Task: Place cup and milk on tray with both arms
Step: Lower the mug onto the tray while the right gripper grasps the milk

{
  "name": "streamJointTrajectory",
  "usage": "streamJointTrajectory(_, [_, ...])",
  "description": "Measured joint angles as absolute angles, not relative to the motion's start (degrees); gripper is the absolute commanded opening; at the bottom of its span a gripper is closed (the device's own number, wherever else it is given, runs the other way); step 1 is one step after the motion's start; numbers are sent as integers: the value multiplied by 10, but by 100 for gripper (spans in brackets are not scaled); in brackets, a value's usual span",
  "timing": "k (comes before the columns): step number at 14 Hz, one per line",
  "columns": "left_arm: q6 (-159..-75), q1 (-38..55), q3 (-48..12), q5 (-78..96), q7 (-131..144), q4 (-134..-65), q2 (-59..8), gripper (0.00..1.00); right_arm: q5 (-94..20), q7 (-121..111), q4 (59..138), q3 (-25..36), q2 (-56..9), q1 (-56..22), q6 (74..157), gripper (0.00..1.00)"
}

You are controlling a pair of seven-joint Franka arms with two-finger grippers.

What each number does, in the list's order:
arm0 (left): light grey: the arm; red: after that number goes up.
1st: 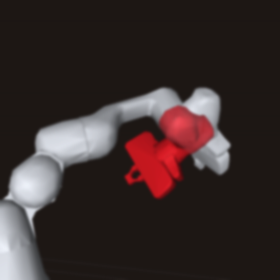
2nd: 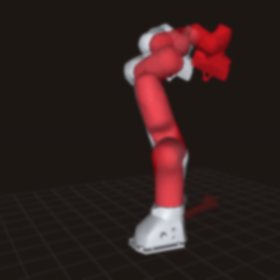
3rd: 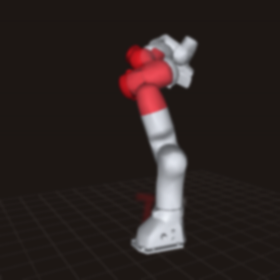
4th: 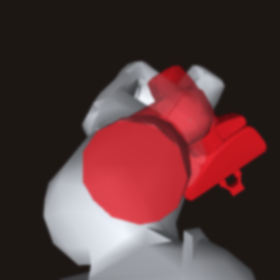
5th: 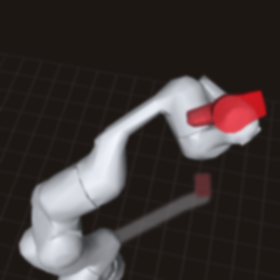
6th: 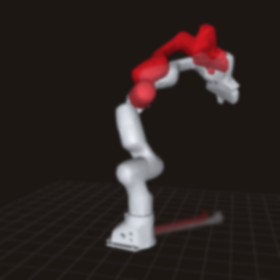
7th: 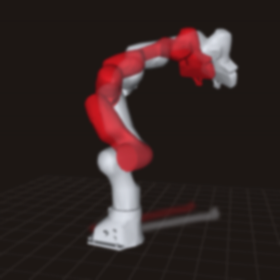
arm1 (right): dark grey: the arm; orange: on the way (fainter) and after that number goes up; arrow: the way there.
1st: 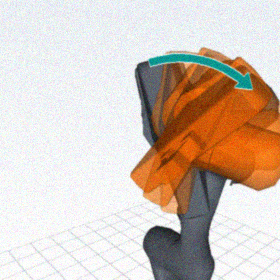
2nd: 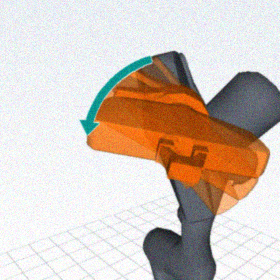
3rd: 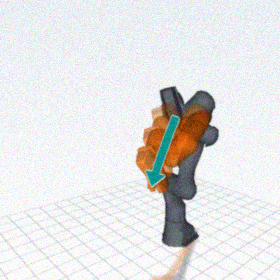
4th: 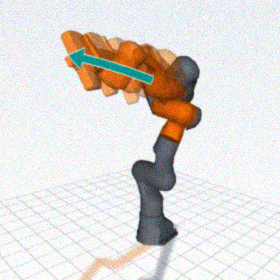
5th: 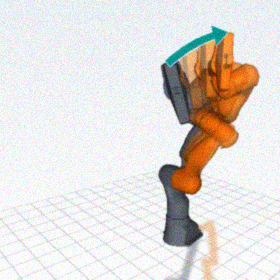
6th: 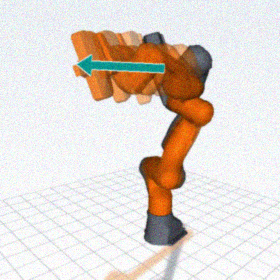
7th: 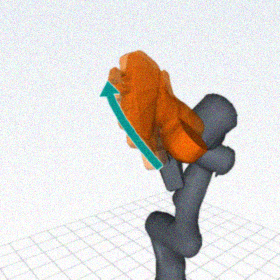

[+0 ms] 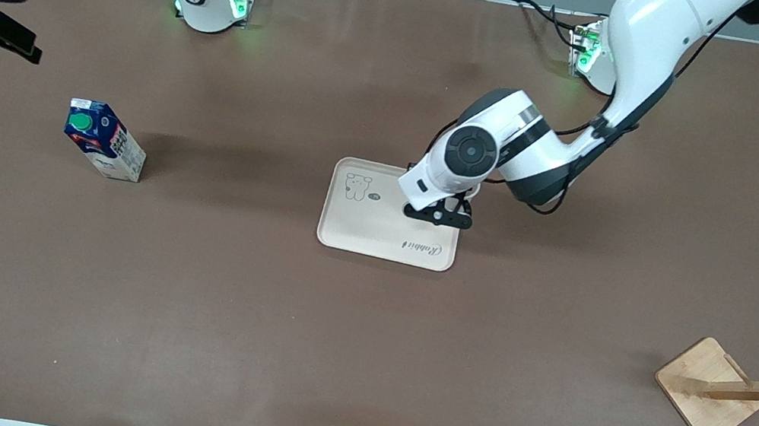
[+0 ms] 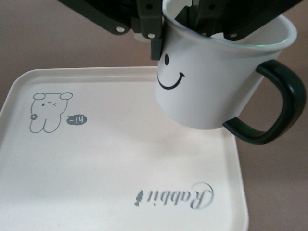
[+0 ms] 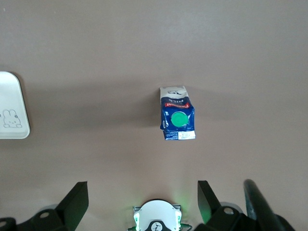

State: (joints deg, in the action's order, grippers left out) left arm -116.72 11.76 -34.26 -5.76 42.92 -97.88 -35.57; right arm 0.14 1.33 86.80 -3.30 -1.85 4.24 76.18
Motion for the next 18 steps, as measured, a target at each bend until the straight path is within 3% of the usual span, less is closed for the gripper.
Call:
streamJointTrajectory(6, [-1146, 151, -312, -68, 439, -969, -388, 2, 16, 14, 869, -29, -76, 35, 758, 100])
streamJointTrajectory(7, [-1145, 152, -310, -68, 439, -968, -392, 20, 16, 14, 871, -28, -84, 35, 755, 100])
streamJointTrajectory(8, [-1142, 153, -310, -68, 439, -965, -393, 46, 16, 14, 879, -28, -86, 35, 757, 100])
streamJointTrajectory(9, [-1140, 156, -307, -69, 439, -964, -394, 91, 16, 14, 891, -28, -86, 35, 765, 100])
streamJointTrajectory(10, [-1140, 161, -301, -69, 439, -962, -395, 100, 16, 14, 909, -27, -84, 36, 786, 100])
streamJointTrajectory(13, [-1140, 174, -288, -69, 439, -950, -398, 100, 18, 14, 996, -26, -78, 53, 898, 100])
streamJointTrajectory(18, [-1076, 173, -285, -70, 439, -877, -394, 100, 20, 7, 1089, -23, -74, 95, 980, 100])
